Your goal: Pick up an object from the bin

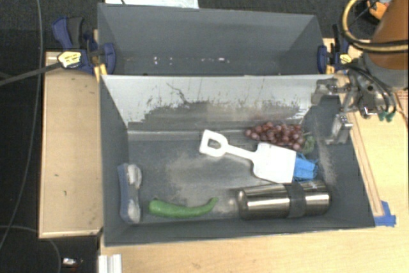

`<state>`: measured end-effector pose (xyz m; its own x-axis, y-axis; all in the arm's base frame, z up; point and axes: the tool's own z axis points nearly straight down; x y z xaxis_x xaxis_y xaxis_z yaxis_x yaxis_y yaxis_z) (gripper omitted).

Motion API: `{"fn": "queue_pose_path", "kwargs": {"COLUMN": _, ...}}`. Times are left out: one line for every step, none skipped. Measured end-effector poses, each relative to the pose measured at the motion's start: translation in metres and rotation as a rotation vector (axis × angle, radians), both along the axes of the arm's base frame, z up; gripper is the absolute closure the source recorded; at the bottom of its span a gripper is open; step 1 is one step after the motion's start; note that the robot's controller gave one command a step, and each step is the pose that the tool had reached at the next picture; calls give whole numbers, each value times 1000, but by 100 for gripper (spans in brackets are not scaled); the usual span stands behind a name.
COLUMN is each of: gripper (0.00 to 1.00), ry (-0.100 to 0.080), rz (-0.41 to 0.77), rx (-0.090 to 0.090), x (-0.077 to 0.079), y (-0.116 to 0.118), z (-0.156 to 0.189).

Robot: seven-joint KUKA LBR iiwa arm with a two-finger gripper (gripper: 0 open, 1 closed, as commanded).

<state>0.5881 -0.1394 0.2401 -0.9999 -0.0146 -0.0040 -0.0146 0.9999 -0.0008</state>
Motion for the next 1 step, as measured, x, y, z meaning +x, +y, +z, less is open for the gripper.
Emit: {"fn": "queue_pose_path", "kwargs": {"gripper": 0, "ry": 0, "rz": 0, "rx": 0, "x": 0, "y": 0, "z": 0}}
